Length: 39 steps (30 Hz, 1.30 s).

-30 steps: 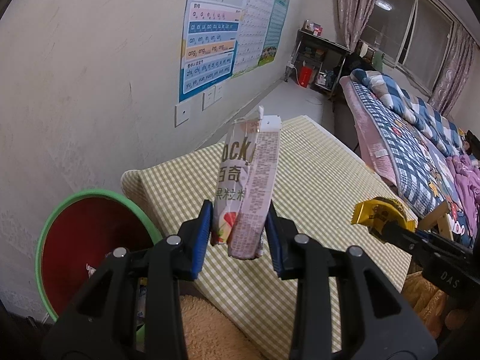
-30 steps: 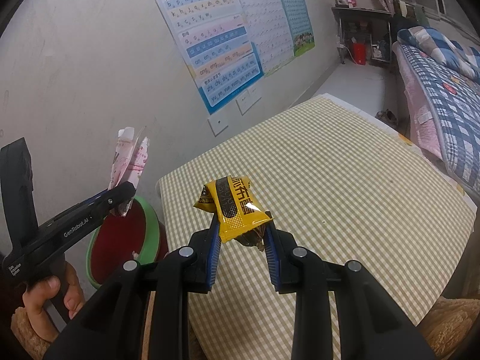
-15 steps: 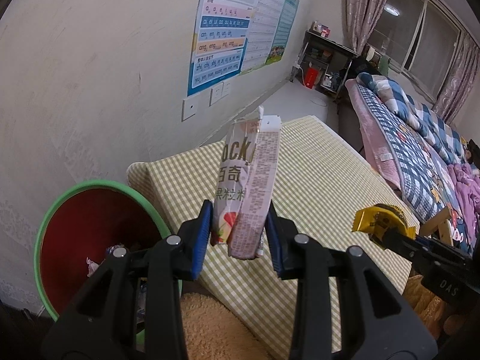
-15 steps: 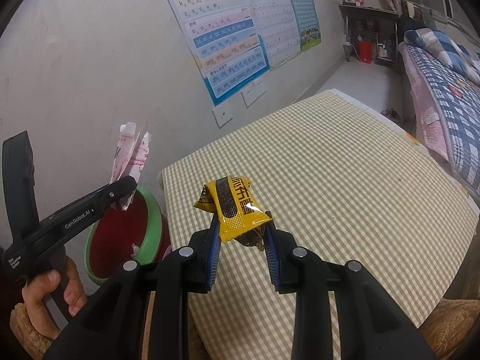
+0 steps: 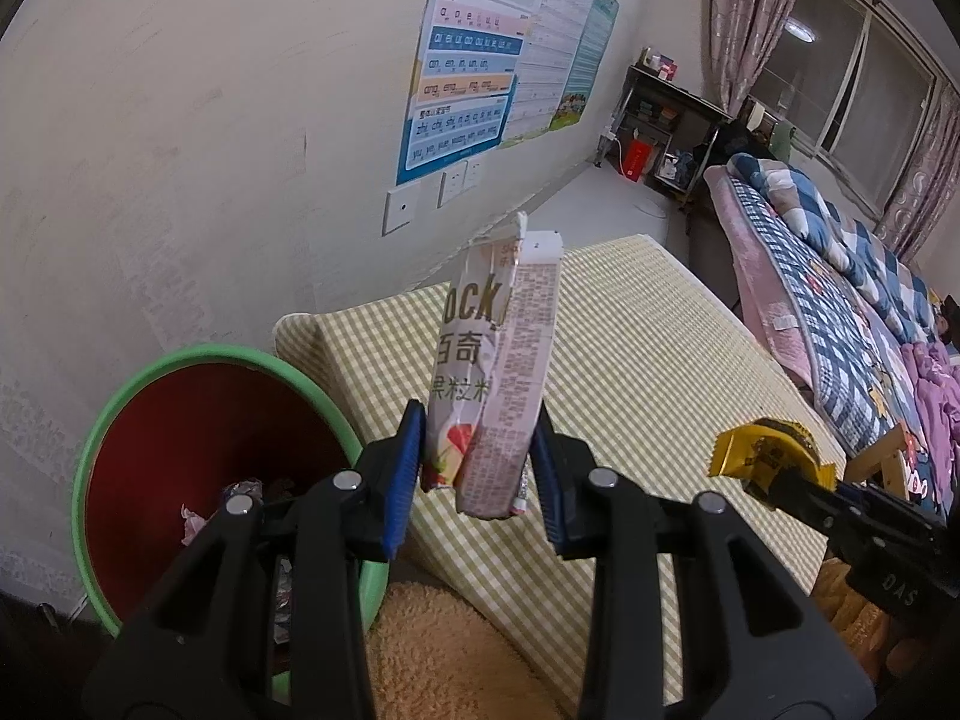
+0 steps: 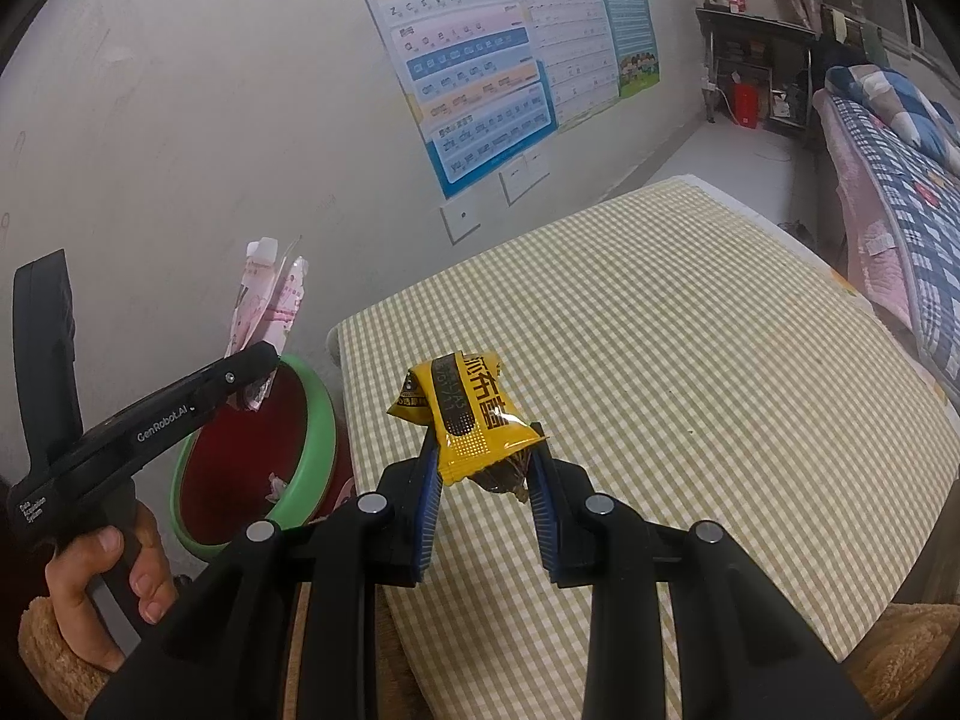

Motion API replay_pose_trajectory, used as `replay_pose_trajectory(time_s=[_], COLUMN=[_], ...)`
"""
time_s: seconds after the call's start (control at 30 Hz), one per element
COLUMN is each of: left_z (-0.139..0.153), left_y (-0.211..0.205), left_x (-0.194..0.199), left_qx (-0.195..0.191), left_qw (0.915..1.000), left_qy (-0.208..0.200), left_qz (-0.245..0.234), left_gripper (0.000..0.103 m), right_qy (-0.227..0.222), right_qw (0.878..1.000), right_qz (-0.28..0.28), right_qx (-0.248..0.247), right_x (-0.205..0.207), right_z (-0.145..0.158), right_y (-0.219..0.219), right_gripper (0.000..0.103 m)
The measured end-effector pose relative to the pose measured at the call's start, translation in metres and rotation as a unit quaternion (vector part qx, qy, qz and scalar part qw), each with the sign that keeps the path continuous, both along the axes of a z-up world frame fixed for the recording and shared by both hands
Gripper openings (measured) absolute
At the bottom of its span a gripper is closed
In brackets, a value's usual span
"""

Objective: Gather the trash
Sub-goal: 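Carry the pink Pocky wrapper toward the bin with the left tool, then lower the Pocky wrapper into the bin with the left tool while the right tool follows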

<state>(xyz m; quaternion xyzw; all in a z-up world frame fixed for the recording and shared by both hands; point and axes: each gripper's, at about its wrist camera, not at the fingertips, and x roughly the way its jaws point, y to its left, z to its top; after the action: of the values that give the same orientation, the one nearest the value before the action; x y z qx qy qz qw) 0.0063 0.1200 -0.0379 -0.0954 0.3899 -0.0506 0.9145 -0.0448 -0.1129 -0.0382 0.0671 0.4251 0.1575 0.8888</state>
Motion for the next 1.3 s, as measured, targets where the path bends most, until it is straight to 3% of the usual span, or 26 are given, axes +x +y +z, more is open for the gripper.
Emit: replay_pose_trajectory(time_s=[1.3], left_z=[-0.025], left_y=[0.081], left_x=[-0.019], left_qx=[0.002], left_qw=[0.9965], left_qy=[0.028], left_qz=[0.079], left_gripper=[0.033], right_qy=[0.018], right_qw=[0.996], right_qz=[0.087], right_qx=[-0.013], right_x=[0.035], right_z=[-0.013], right_y=[0.081], right_gripper=[0.028])
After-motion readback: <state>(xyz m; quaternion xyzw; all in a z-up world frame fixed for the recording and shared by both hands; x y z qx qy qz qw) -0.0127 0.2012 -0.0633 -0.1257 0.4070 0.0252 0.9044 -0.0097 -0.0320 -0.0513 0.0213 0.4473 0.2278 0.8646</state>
